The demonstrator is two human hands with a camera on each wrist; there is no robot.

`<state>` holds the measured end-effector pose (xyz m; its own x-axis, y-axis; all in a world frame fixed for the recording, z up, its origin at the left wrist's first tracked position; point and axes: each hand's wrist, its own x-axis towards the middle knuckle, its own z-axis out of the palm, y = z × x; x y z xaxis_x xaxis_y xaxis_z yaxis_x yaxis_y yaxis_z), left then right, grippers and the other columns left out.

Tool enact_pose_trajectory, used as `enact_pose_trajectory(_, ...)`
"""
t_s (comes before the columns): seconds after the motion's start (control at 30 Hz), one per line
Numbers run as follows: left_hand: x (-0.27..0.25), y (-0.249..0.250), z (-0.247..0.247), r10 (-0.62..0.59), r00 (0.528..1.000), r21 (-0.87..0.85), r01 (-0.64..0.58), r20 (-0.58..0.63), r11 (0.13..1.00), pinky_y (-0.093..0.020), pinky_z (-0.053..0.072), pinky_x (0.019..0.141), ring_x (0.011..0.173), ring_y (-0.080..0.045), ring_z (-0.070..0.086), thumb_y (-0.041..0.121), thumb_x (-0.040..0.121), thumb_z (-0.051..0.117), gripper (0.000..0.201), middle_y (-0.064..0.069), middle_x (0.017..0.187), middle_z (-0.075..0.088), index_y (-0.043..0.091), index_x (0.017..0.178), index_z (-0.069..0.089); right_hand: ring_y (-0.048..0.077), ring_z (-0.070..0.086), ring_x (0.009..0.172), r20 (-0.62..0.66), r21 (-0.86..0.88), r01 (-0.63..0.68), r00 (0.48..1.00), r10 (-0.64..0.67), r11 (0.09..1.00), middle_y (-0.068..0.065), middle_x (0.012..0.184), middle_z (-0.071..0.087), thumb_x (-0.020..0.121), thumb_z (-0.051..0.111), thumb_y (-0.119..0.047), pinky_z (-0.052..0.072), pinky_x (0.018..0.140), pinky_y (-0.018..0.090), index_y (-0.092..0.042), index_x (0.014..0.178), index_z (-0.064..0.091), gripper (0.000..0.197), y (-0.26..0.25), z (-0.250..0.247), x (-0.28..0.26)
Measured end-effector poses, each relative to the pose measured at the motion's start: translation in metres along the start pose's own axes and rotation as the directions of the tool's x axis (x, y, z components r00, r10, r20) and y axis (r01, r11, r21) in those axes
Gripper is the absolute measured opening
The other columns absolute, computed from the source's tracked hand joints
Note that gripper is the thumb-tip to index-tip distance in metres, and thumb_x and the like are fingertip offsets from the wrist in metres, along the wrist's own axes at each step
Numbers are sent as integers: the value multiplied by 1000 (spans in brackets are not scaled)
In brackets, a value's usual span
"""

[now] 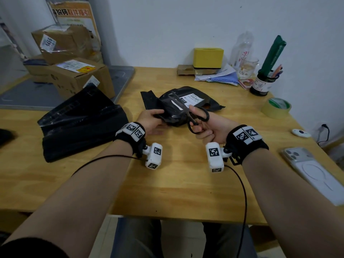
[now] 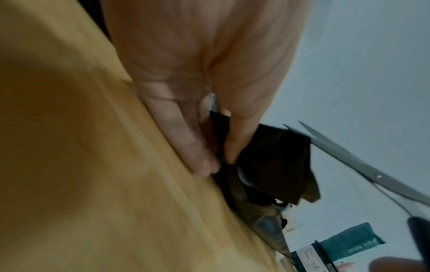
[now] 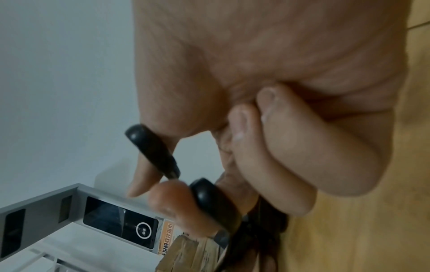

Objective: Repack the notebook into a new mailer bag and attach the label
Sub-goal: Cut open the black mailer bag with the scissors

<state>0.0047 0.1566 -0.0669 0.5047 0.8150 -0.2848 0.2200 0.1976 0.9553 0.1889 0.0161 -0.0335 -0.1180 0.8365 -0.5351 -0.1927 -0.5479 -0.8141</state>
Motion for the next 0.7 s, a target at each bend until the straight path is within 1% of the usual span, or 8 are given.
enact_pose_trajectory(0.07, 7, 2, 1, 5, 995, -12, -7, -96, 1000, -35, 61, 59, 77, -18, 70, 7, 94, 65, 36, -7, 97, 71, 8, 130, 61, 7, 11, 49, -12, 1, -1, 1000, 1, 1000, -8, 61, 45, 79, 66, -68, 8, 43, 19, -19, 78, 57, 50, -1, 0, 1)
enact_pose_trajectory(0.13, 14, 3, -2, -25, 985, -65, 14, -170, 998, -38, 61, 63, 78, -17, 68, 19, 95, 66, 36, -8, 106, 68, 3, 127, 61, 7, 11, 48, -33, -14, -4, 999, 3, 1000, -8, 61, 45, 79, 66, -69, 8, 44, 19, -19, 78, 56, 51, -2, -2, 2)
enact_pose_trajectory(0.27, 24, 5, -11, -114, 962, -165, 74, -247, 983, -35, 61, 54, 79, -20, 69, 27, 95, 66, 37, -11, 115, 68, 4, 124, 59, 4, 18, 42, -81, -66, -21, 997, 16, 998, -8, 63, 45, 81, 64, -69, 10, 40, 18, -19, 80, 56, 51, 0, -4, 3)
enact_pose_trajectory(0.33, 27, 8, -14, -130, 956, -189, 81, -263, 979, -34, 60, 53, 80, -22, 70, 29, 95, 67, 40, -13, 114, 68, 3, 124, 59, 3, 21, 40, -91, -112, -58, 995, 48, 992, -7, 64, 46, 76, 68, -71, 12, 37, 16, -19, 80, 55, 54, 1, -4, 6)
enact_pose_trajectory(0.43, 31, 12, -14, -141, 946, -211, 80, -292, 974, -33, 58, 50, 78, -23, 70, 25, 93, 69, 41, -16, 112, 70, 1, 125, 58, 4, 24, 38, -79, -198, -130, 990, 116, 972, -5, 65, 49, 67, 73, -76, 16, 34, 15, -18, 80, 55, 62, 4, -4, 10)
enact_pose_trajectory(0.53, 35, 11, -15, -144, 937, -208, 79, -318, 975, -30, 59, 48, 66, -19, 68, 12, 94, 67, 36, -11, 102, 69, 0, 126, 56, 5, 26, 37, -87, -233, -203, 978, 187, 951, -4, 68, 52, 68, 70, -80, 19, 33, 13, -18, 81, 55, 65, 7, -4, 13)
enact_pose_trajectory(0.6, 37, 9, -14, -153, 946, -207, 95, -285, 974, -29, 57, 54, 66, -16, 66, 8, 98, 60, 33, -7, 105, 65, 9, 129, 49, 5, 27, 38, -84, -248, -236, 971, 222, 939, -3, 71, 54, 67, 69, -81, 21, 33, 13, -17, 83, 56, 67, 8, -3, 17)
enact_pose_trajectory(0.7, 39, 7, -17, -124, 942, -195, 64, -312, 979, -30, 59, 49, 63, -17, 67, 0, 98, 55, 39, -5, 96, 64, 25, 118, 34, 4, 29, 38, -74, -266, -259, 966, 249, 928, -1, 74, 58, 65, 69, -83, 20, 34, 13, -17, 85, 57, 71, 7, 4, 25)
